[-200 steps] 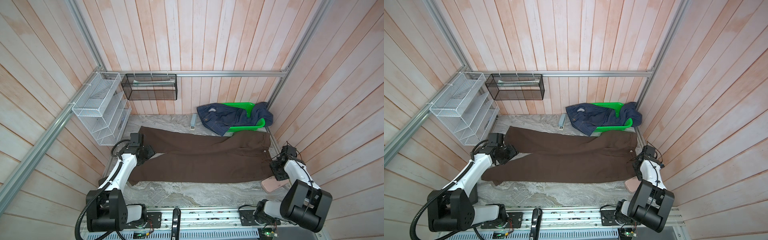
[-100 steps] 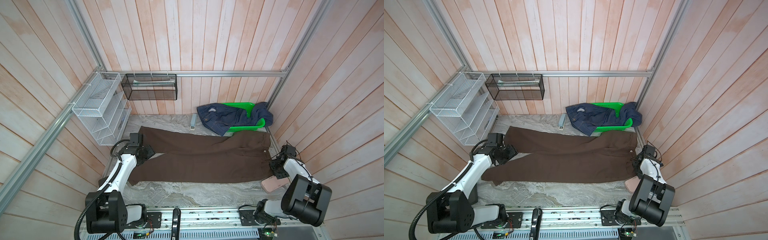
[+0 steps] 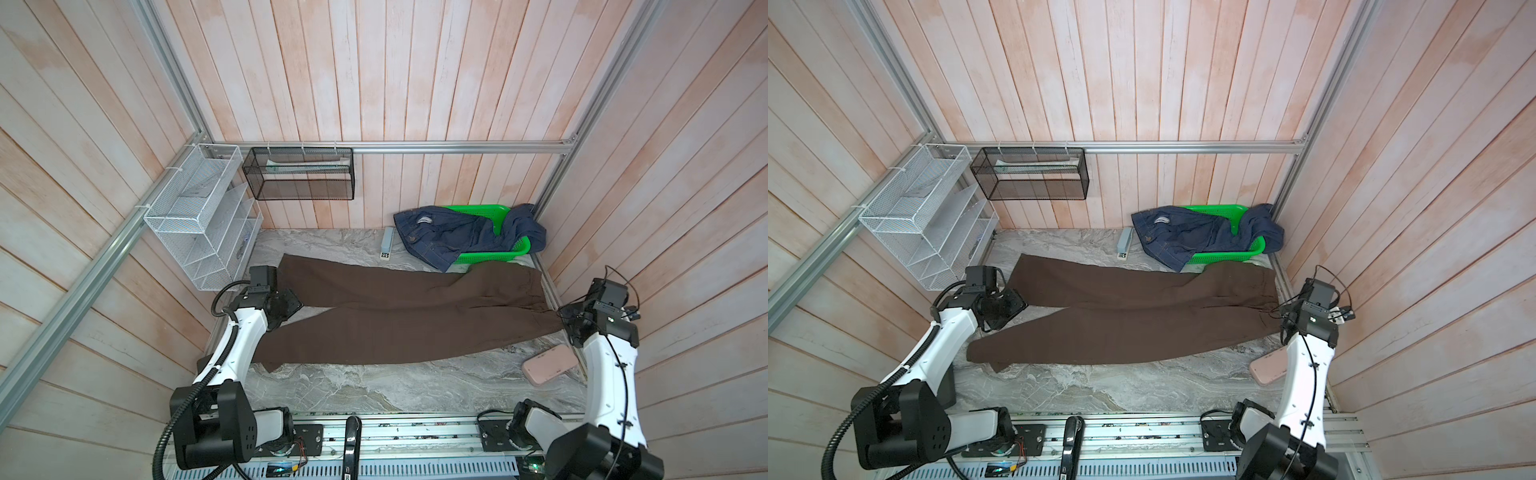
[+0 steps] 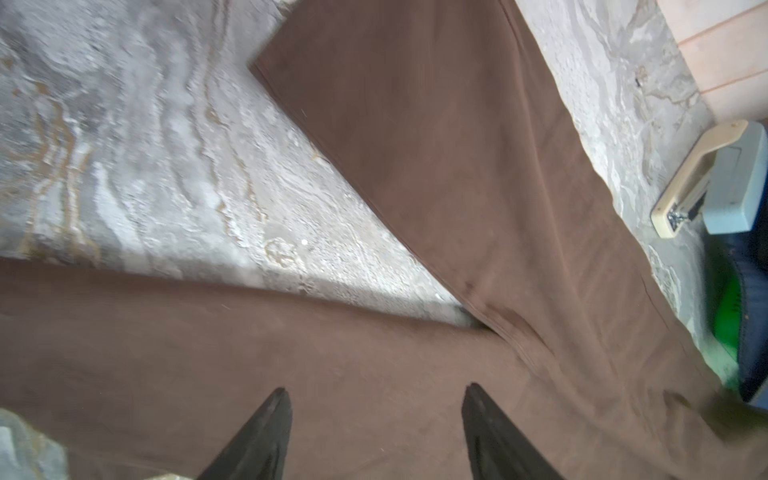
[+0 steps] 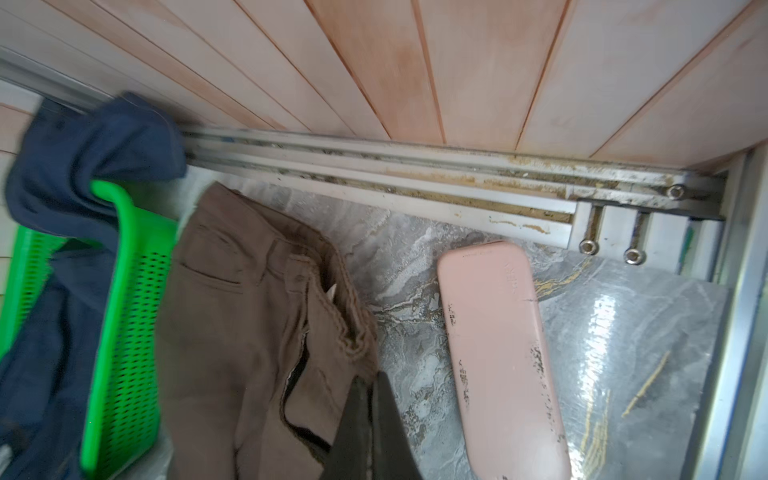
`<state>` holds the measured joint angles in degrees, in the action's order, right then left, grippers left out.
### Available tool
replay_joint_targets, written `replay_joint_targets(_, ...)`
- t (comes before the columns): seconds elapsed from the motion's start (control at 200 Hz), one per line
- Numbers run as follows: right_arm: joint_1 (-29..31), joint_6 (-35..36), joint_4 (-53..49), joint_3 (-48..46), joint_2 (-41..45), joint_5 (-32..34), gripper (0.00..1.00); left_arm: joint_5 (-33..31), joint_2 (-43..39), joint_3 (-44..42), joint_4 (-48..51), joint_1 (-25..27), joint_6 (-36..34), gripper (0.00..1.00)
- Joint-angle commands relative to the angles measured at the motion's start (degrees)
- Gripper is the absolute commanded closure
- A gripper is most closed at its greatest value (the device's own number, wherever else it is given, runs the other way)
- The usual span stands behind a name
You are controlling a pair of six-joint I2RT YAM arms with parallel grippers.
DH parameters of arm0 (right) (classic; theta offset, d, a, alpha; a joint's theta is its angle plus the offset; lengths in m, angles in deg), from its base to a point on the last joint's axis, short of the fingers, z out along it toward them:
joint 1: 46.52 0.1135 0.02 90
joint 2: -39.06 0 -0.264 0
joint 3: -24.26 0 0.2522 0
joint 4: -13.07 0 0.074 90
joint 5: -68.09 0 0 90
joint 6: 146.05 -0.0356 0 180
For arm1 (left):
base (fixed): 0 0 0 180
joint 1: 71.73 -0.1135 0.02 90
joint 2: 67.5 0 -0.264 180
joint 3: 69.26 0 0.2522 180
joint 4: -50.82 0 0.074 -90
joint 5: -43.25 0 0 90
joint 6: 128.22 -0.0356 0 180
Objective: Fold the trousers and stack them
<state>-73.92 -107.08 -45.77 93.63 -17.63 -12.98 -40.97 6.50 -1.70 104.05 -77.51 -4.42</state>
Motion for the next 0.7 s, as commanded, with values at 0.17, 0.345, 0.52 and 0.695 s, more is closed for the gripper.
replay_joint_targets(0.17, -0.87, 1.23, -15.08, 1.30, 6.72, 8.77, 1.00, 1.46, -0.98, -1.34, 0.66, -0.90, -4.06, 0.32)
replay_joint_targets(0.345, -0.84, 1.71, -14.96, -3.86, 9.14, 10.16, 1.00, 3.93, -0.59, -5.88, -0.27, -0.90, -4.62, 0.34)
replay_joint_targets(0.52, -0.83, 1.90, -14.03, -5.68, 9.50, 10.51, 1.00, 3.89, -0.22, -9.48, -0.18, -0.73, -4.32, 0.43)
replay_joint_targets(0.695, -0.87, 2.32, -12.74, -7.42, 9.43, 11.38, 1.00, 1.70, 3.86, -8.63, 0.78, -0.55, -3.77, 0.46)
